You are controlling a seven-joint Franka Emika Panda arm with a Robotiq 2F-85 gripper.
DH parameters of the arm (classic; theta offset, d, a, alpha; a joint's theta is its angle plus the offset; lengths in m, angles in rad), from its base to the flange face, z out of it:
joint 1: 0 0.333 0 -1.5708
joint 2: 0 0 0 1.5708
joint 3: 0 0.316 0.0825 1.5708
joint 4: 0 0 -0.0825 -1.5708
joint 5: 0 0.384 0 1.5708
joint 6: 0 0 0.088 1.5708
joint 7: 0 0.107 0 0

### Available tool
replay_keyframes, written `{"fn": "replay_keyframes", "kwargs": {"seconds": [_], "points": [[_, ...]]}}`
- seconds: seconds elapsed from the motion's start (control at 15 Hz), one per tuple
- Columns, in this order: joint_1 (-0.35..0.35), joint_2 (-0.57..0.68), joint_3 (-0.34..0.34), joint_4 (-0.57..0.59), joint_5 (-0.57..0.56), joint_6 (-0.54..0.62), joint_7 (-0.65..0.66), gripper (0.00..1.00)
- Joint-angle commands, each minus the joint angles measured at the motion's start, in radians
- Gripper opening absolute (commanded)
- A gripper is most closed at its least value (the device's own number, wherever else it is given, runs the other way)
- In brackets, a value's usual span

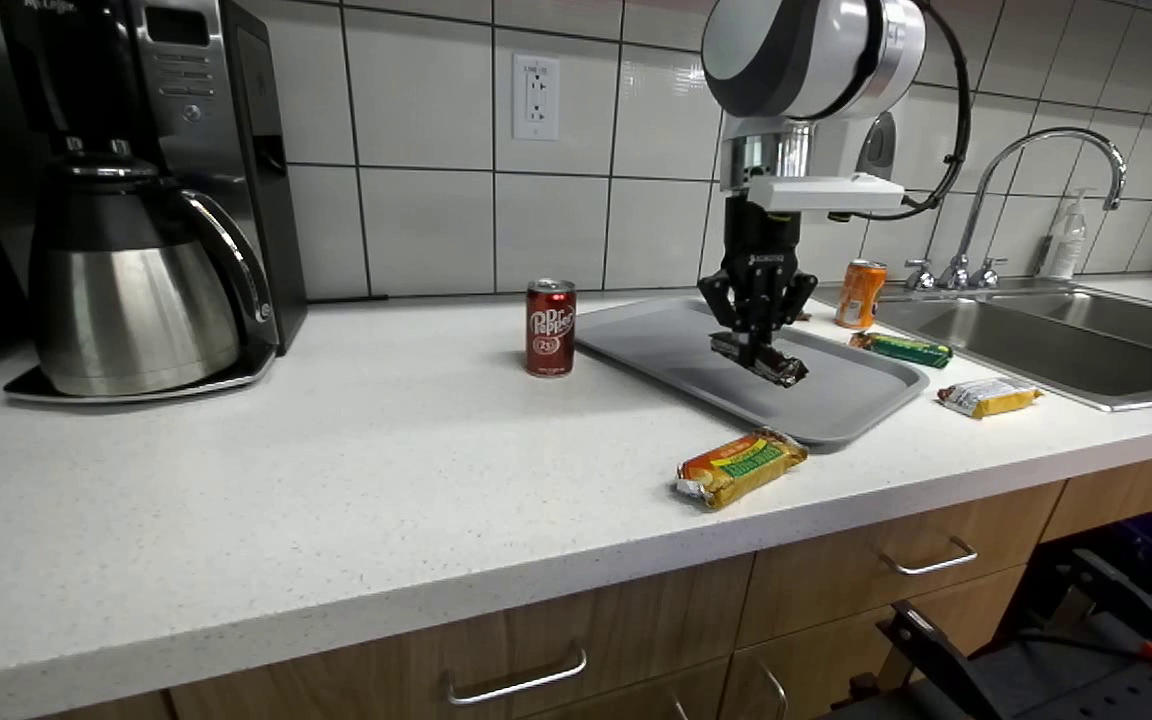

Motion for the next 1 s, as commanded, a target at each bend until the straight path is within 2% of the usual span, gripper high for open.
{"fn": "replay_keyframes", "kwargs": {"seconds": [0.0,0.47,0.53,0.67,0.93], "points": [[-0.008,0.042,0.001,0.026,-0.017,0.018,0.012,0.04],[-0.008,0.069,-0.003,0.038,-0.014,0.032,0.006,0.04],[-0.008,0.067,-0.003,0.036,-0.015,0.031,0.002,0.4],[-0.009,0.053,-0.004,0.028,-0.016,0.028,-0.005,0.48],[-0.019,0.004,-0.005,0.001,-0.009,0.018,-0.032,0.77]]}}
